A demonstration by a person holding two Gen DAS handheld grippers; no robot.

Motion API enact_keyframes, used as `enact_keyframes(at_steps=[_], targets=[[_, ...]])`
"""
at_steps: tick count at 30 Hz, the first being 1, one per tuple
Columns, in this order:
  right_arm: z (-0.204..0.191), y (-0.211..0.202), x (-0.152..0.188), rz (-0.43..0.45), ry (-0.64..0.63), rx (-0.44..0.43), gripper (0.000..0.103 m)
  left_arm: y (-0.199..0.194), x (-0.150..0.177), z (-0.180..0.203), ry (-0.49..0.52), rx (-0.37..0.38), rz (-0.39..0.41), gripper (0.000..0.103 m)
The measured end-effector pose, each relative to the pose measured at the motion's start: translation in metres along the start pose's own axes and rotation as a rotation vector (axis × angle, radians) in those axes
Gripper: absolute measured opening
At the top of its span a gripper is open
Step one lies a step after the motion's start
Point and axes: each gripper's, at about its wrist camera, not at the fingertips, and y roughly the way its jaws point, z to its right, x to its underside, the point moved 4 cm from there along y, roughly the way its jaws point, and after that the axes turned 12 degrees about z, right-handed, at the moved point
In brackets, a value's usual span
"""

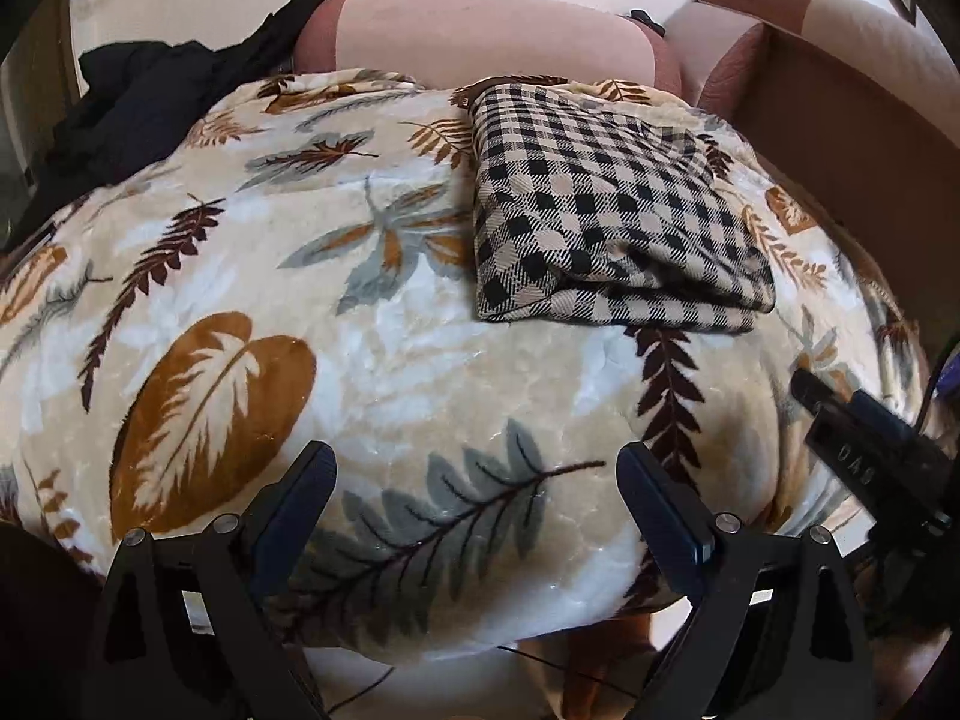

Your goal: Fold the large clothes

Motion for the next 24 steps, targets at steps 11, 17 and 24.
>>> enact_keyframes(at_steps=[11,17,24], targets=[[-0.022,-0.009,0.003,0.037,-0.083,-0.034,0.07,0.005,0.012,-0.006,0.033,-0.023,-0.016,0.094],[-0.028,-0.009,0.005,0.036,-0.101,-0.045,0.07,0.006,0.014,-0.008,0.037,-0.02,-0.016,0.094],[-0.031,-0.008,0.007,0.032,-0.111,-0.051,0.07,0.007,0.014,-0.011,0.032,-0.028,-0.023,0.094]])
